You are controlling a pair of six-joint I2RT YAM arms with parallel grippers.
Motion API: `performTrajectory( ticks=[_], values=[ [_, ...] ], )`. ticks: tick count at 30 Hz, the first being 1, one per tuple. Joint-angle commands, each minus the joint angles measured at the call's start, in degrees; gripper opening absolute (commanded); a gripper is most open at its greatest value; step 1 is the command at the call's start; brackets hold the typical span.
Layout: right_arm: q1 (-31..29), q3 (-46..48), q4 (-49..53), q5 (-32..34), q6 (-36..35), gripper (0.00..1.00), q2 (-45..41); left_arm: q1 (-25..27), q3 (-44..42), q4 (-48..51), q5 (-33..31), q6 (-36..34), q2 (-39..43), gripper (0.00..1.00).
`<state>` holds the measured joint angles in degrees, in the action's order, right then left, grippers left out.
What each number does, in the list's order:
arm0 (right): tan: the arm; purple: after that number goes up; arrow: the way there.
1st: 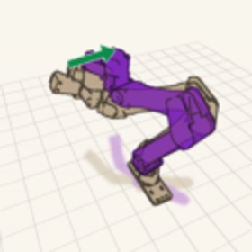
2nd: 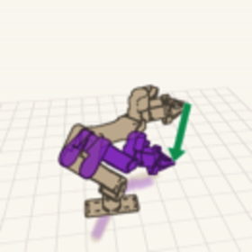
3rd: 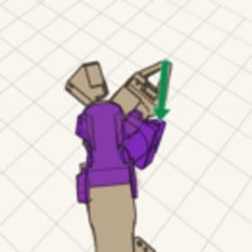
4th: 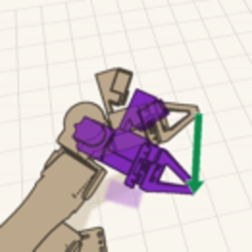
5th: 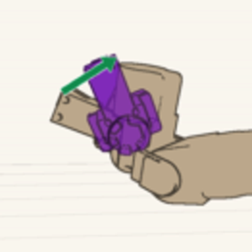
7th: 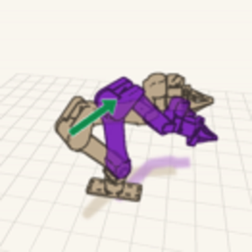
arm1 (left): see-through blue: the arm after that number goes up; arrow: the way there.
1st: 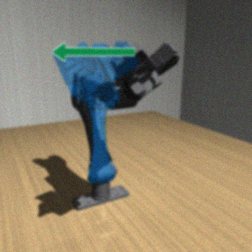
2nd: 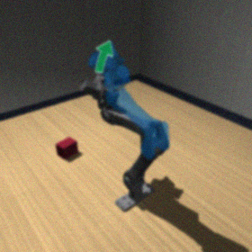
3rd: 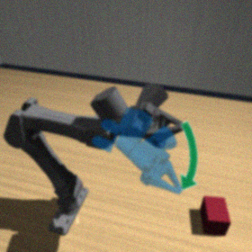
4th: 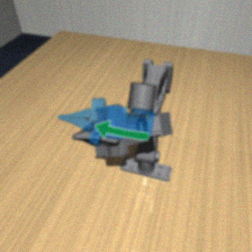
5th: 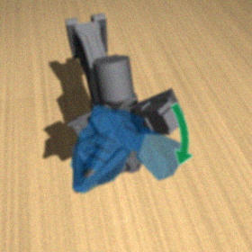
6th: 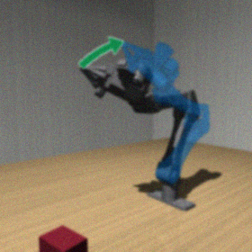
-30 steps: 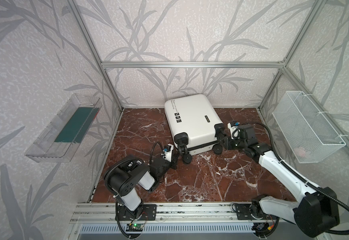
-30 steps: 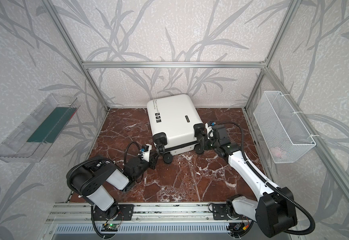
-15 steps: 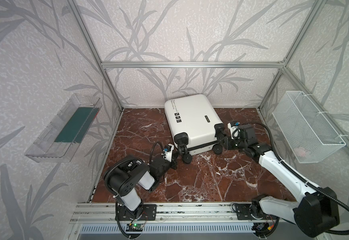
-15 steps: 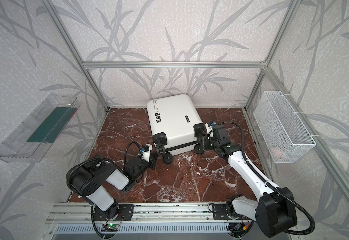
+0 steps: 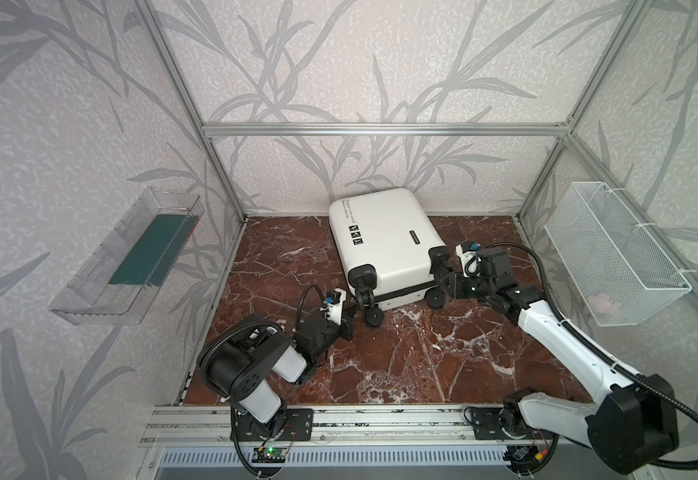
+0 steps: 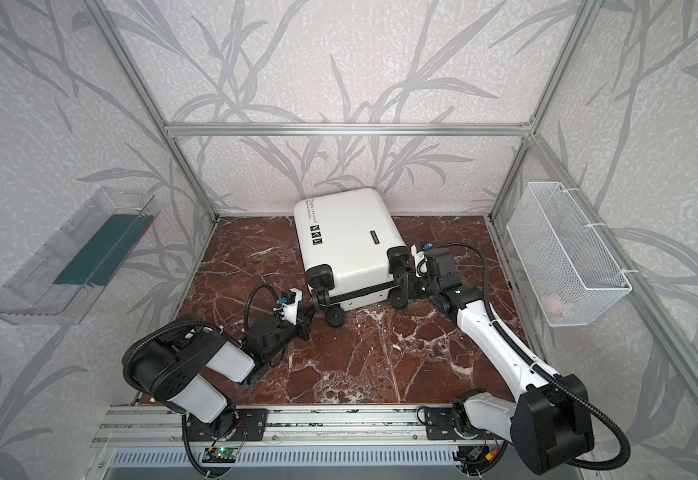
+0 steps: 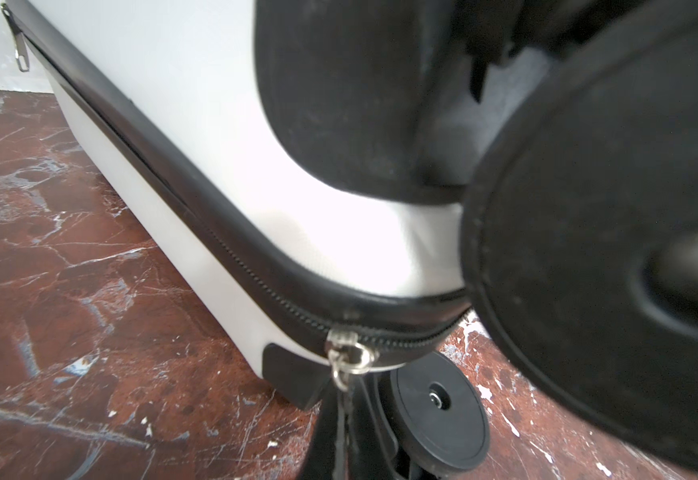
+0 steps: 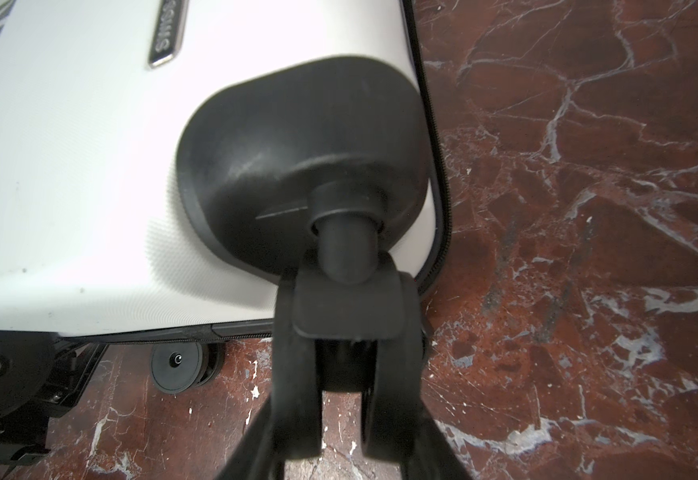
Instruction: Pack the luggage
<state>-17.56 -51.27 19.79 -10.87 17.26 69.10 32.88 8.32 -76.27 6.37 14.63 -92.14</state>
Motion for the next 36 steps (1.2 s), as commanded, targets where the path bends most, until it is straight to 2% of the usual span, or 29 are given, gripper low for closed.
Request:
performTrajectory(
  ticks=[1,10,17,24,36],
  values=[
    [0.25,-3.24,-1.69,-0.53,1.22,0.12,-0.17,-0.22,-0.69,-3.54,1.65,1.78,2.89,0.00],
    [0.29,-3.84,-2.40,-1.69,1.85,0.10,-0.03,1.09,-0.52,3.81,3.88,2.22,7.30,0.00],
    [0.25,-4.28,-2.65,-1.87,2.26,0.09,0.40,3.41,2.38,18.82,4.25,-2.51,16.07,0.00],
    [0.25,-4.28,-3.10,-2.03,2.63,0.09,0.86,5.20,4.14,32.78,-0.84,-5.63,25.12,0.00],
    [0.17,-6.12,-1.75,-1.35,1.93,0.08,0.51,7.89,5.38,41.45,-3.47,-8.06,30.96,0.00]
  ],
)
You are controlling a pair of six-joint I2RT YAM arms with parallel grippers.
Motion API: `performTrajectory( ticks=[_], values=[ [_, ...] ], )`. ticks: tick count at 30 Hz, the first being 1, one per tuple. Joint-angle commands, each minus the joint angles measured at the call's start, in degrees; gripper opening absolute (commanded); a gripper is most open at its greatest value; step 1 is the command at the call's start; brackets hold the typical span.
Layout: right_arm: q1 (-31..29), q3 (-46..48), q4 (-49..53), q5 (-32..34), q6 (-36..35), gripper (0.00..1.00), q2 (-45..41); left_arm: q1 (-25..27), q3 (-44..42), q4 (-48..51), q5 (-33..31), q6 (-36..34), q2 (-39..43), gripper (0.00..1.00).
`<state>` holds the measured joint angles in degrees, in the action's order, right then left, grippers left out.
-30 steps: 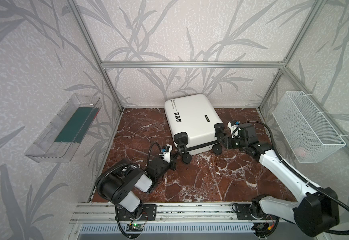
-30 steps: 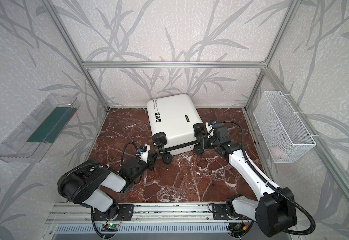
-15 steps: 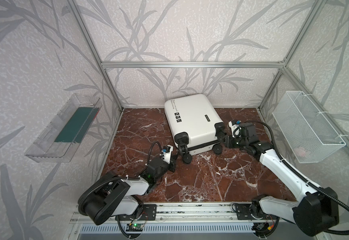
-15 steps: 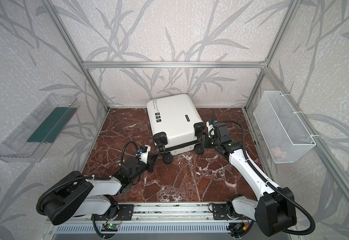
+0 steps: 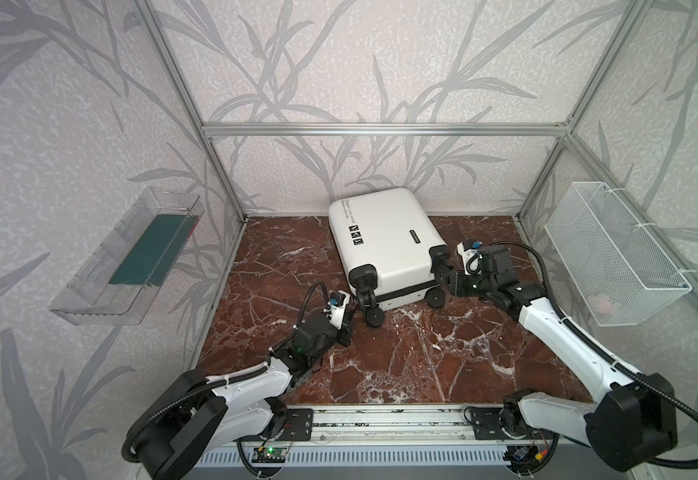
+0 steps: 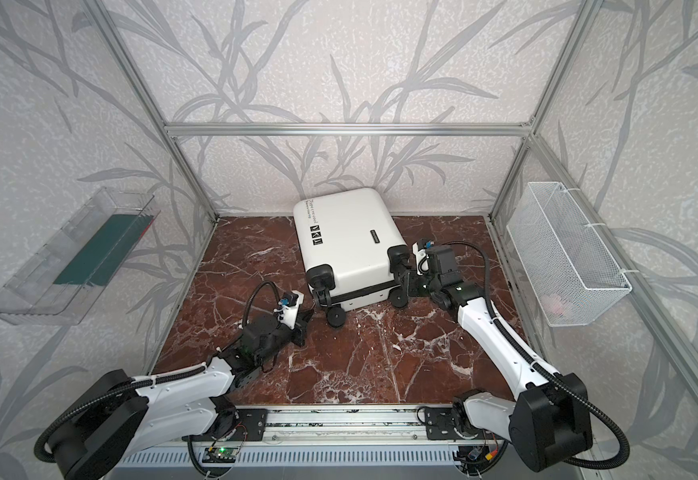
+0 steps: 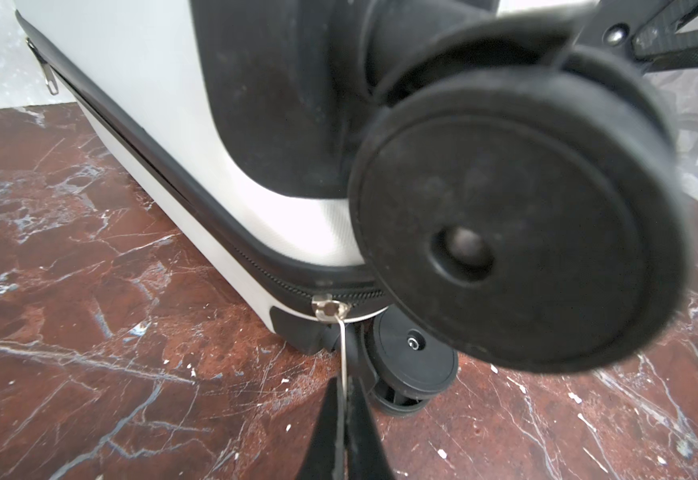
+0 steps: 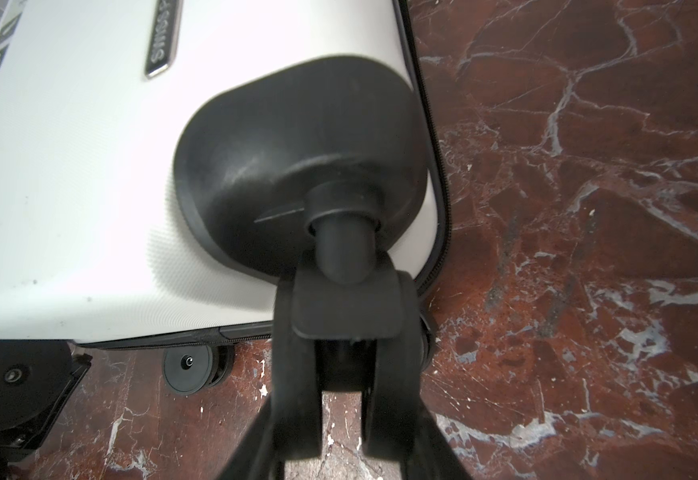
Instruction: Pack the luggage
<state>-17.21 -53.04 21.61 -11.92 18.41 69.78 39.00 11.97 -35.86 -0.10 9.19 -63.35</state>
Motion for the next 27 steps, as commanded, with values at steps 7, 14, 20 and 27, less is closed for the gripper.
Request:
performTrajectory(
  ticks=[7,14,20,27],
  values=[
    [-0.19,-6.05,-3.22,-0.90,0.88,0.07,0.45,2.70,1.91,0.57,4.13,-3.28,1.55,0.00],
    [-0.19,-2.60,-5.27,-1.22,2.16,0.06,0.44,4.25,2.43,-0.63,5.54,-3.87,1.08,0.00],
    [-0.47,-1.46,-5.55,-1.46,2.68,0.06,0.62,6.75,3.20,-3.42,5.16,-4.86,-1.21,0.00],
    [-1.50,-0.27,-5.70,-0.82,3.02,0.06,0.62,10.74,4.89,-6.90,3.02,-7.01,-4.26,0.00]
  ],
)
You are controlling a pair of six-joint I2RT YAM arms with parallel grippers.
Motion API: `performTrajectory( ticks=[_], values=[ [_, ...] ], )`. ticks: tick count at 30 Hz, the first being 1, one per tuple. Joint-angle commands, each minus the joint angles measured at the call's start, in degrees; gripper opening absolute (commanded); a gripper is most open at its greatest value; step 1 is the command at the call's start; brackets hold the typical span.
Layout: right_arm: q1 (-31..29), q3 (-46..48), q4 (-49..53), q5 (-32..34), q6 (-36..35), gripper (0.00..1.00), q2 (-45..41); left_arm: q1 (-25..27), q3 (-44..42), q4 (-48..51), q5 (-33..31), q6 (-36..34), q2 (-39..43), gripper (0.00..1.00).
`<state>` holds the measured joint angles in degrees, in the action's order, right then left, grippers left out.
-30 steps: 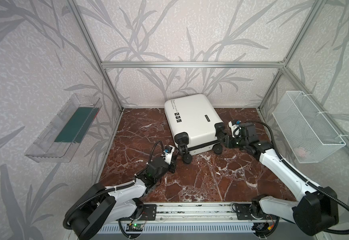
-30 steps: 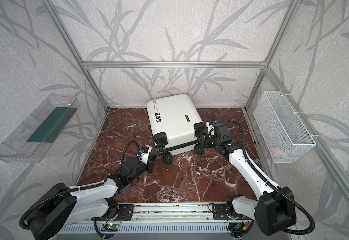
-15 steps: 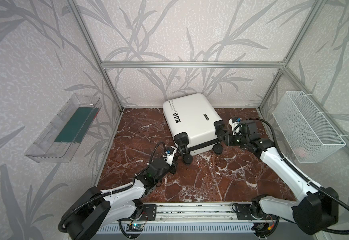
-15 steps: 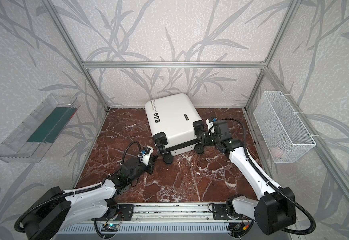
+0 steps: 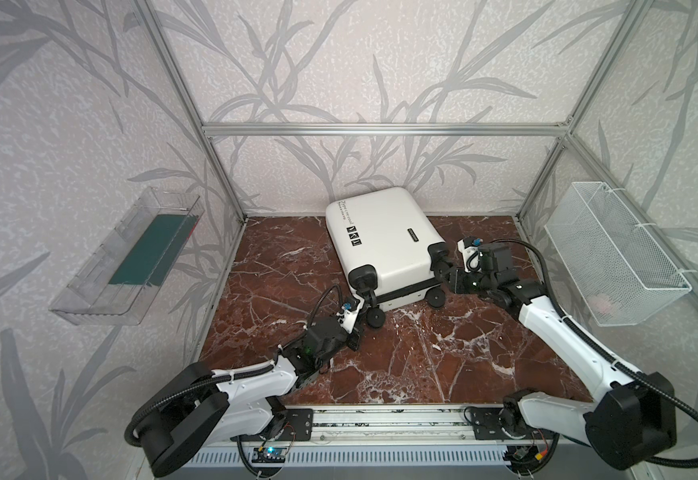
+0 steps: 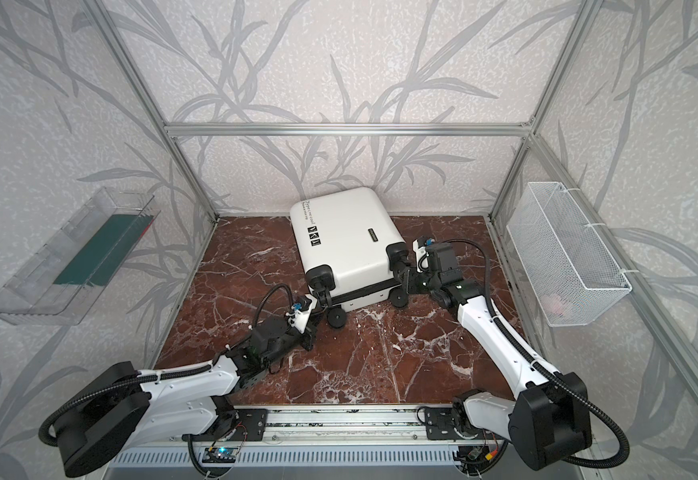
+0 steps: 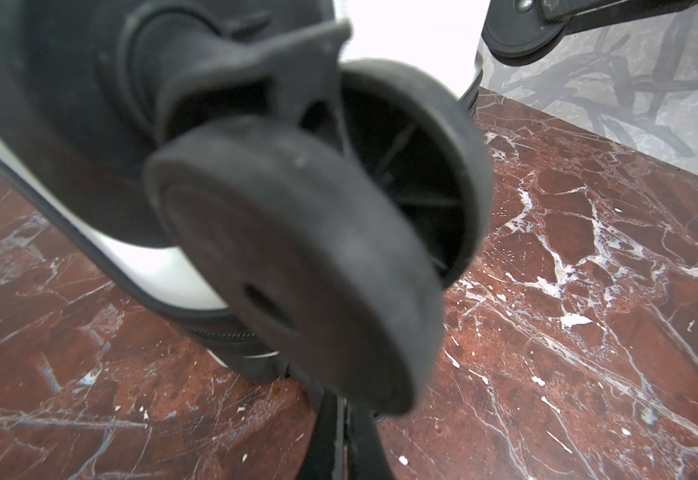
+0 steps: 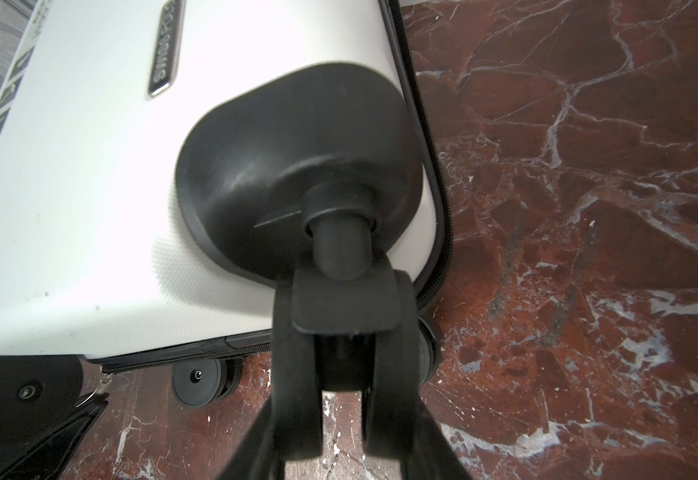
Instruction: Pack the luggage
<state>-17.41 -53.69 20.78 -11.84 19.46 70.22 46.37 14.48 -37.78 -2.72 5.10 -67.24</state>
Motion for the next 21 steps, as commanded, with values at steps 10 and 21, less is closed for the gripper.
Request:
performTrajectory(
  ticks=[10,21],
  values=[
    [-2.51,1.33,-5.17,-0.30,2.43,0.05,0.10,8.33,7.00,-7.55,2.70,-6.44,-6.44,0.00],
    [-4.36,1.36,-4.76,0.70,2.46,0.05,0.01,13.15,14.68,-17.96,2.49,-7.22,-21.72,0.00]
  ],
)
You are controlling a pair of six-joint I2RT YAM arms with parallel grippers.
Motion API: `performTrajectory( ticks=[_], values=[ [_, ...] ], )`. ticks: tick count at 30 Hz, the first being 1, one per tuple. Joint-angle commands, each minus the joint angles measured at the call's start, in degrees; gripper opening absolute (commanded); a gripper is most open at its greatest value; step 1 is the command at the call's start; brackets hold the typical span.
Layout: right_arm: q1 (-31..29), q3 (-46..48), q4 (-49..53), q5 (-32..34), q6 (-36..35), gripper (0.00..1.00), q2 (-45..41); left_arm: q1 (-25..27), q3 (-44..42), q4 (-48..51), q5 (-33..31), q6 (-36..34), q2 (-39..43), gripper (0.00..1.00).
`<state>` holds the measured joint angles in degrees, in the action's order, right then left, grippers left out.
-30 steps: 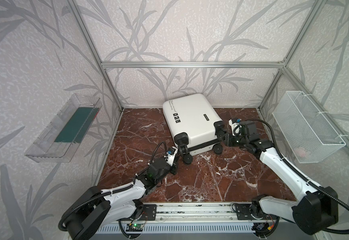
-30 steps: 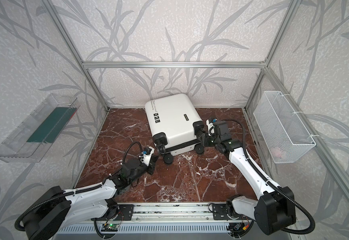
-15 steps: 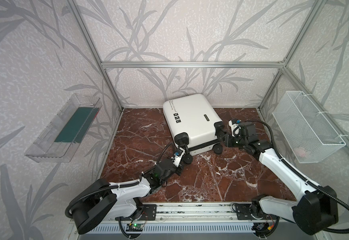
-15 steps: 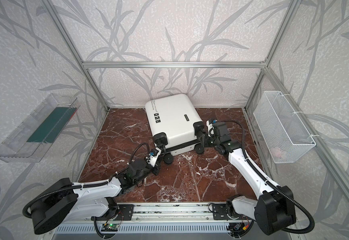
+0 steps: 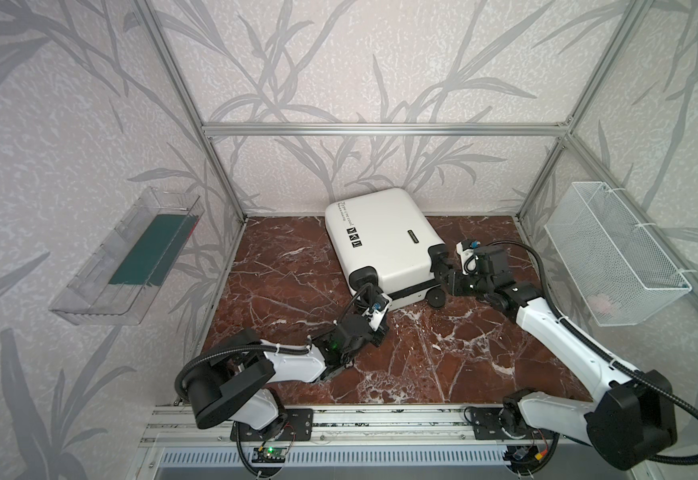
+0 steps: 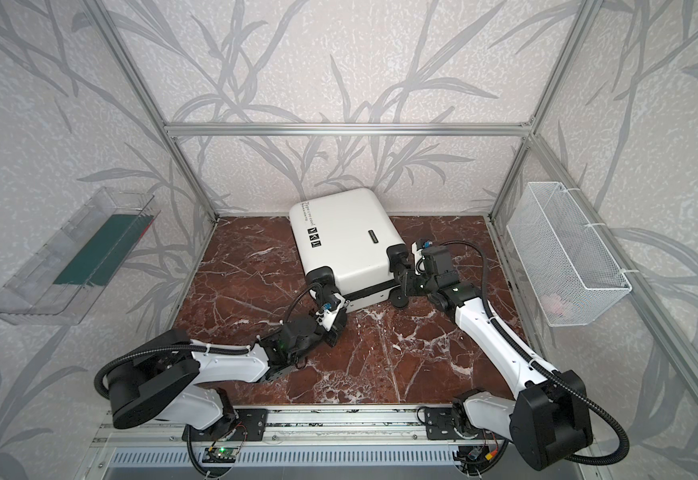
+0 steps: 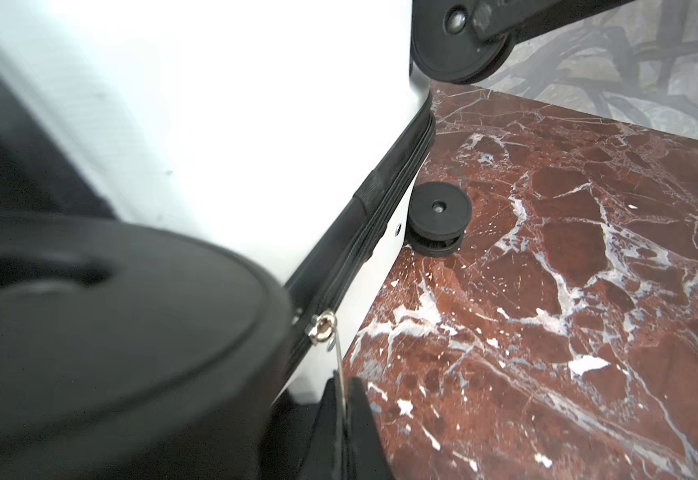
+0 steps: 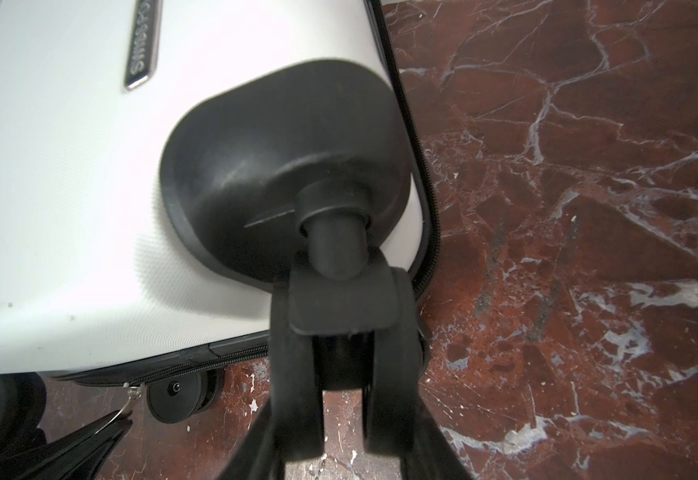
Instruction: Pack the luggage
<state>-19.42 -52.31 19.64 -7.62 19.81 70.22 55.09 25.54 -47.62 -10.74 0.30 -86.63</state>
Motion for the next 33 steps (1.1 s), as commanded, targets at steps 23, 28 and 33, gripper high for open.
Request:
performTrajectory(
  ticks=[23,28,33],
  values=[
    [-3.80,0.63,-2.57,-2.42,2.52,0.04,-1.21,9.50,29.07,-19.03,7.08,-0.84,-29.34,0.00],
    [-3.85,0.94,-2.41,-2.23,2.60,0.04,-1.50,9.52,29.56,-20.37,6.16,-0.04,-30.36,0.00],
    [-3.85,0.31,-1.98,-1.66,2.35,0.17,-1.31,9.60,26.66,-22.09,4.64,0.31,-29.32,0.00]
  ],
)
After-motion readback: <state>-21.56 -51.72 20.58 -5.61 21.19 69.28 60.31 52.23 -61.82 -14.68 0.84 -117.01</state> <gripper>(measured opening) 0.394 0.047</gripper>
